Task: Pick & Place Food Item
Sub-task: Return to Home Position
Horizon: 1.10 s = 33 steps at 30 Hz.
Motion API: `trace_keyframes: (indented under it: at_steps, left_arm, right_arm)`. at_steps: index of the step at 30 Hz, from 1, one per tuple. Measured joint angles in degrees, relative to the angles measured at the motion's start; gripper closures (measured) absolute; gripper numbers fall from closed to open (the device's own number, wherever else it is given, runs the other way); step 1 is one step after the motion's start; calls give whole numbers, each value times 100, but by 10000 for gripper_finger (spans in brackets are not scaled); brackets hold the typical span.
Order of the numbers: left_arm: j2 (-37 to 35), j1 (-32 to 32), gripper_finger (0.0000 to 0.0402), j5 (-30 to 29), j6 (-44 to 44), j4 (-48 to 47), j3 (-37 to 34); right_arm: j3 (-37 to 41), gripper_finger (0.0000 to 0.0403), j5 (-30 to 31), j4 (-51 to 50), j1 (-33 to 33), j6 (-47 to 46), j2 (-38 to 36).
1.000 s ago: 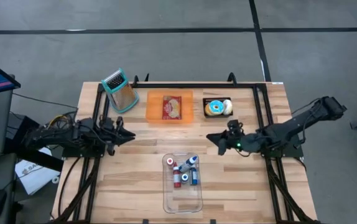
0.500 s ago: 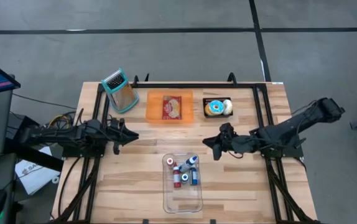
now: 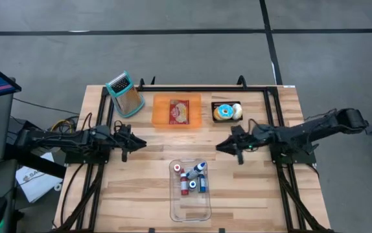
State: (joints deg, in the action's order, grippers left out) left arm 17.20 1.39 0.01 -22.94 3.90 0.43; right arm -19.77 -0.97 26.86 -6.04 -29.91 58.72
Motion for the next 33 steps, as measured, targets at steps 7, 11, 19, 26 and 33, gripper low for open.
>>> trace_keyframes:
  at_steps: [7, 11, 19, 26, 33]
  left_arm:
    - [106, 0, 334, 0, -2, 11, 0]
    - [106, 0, 334, 0, -2, 15, 0]
    - [106, 0, 334, -1, -2, 48, 0]
    - [108, 0, 334, 0, -2, 50, 0]
    - [123, 2, 334, 0, -2, 59, 0]
  right_arm:
    - [1410, 368, 126, -24, -15, 448, -1947]
    - [1809, 378, 311, -226, -111, 555, -2839]
    - [1930, 397, 985, -1854, -189, 1103, -4591]
    - [1932, 402, 818, -2497, -53, 2090, -5839]
    - [1935, 402, 322, -2533, -64, 1768, -5862]
